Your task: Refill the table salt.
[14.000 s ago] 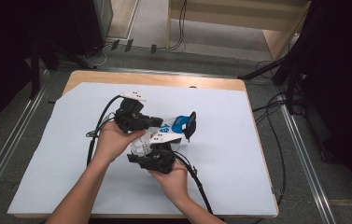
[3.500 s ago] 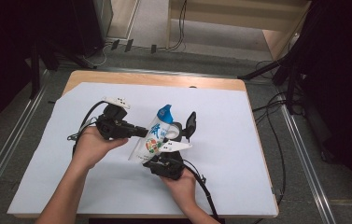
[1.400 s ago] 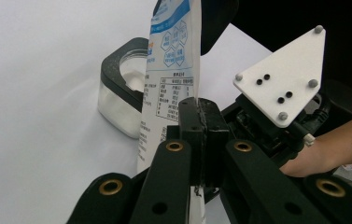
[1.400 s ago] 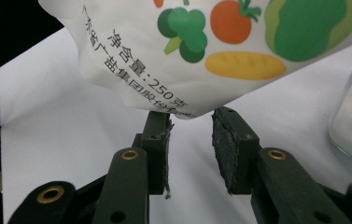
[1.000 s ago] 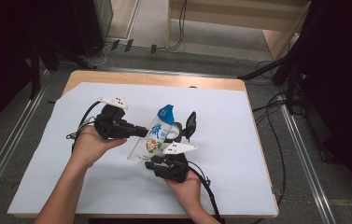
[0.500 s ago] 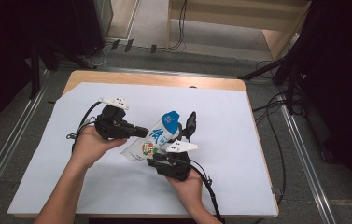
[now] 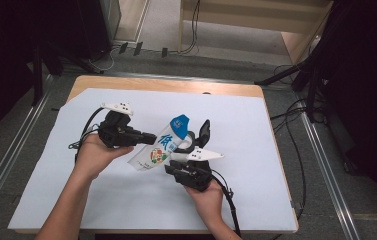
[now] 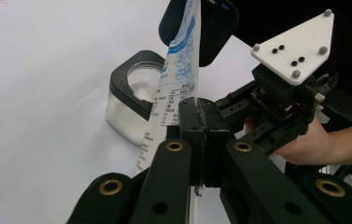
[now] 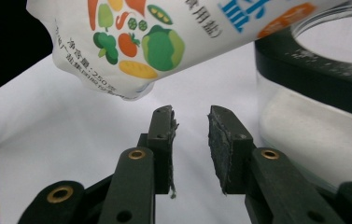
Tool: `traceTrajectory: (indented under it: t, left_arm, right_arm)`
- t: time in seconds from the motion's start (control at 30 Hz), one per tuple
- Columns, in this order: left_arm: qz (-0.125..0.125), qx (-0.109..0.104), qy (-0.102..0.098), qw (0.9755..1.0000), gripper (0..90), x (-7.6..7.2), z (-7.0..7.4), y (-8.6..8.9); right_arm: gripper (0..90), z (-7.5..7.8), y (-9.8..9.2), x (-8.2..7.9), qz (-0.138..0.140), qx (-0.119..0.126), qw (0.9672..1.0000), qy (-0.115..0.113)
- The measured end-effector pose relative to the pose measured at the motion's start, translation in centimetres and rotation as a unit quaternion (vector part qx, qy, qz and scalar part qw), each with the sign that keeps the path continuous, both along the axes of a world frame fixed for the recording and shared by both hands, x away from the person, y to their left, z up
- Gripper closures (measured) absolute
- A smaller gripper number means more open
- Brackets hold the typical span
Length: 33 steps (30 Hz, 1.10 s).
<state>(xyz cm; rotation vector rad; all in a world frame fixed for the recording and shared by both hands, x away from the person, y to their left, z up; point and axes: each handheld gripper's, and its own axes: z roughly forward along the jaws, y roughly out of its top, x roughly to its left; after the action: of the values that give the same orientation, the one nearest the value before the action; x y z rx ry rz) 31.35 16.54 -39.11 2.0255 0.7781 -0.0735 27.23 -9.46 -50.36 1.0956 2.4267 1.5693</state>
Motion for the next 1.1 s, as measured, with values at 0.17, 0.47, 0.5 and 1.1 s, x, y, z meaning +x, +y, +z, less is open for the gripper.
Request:
traceTrajectory:
  t: [0.17, 0.47, 0.5, 1.1]
  left_arm:
    - [0.003, -0.001, -0.005, 1.0, 90.0, 0.01, 0.11, 0.12]
    - [0.007, -0.007, -0.009, 0.9999, 90.0, 0.08, 0.13, 0.43]
    - [0.007, -0.007, -0.009, 0.9999, 90.0, 0.07, 0.13, 0.42]
    - [0.003, -0.016, -0.02, 0.9997, 90.0, -0.43, 0.77, 0.4]
  right_arm:
    - [71.8, 0.07, -0.52, 0.08, -0.006, 0.004, 1.0, 0.001]
    - [71.3, 0.12, -0.79, 0.11, -0.008, 0.002, 1.0, 0.002]
    - [71.3, 0.08, -0.76, 0.12, -0.009, 0.0, 0.9999, 0.005]
    - [84.7, 0.57, -0.48, 0.1, -0.012, 0.0, 0.9999, -0.011]
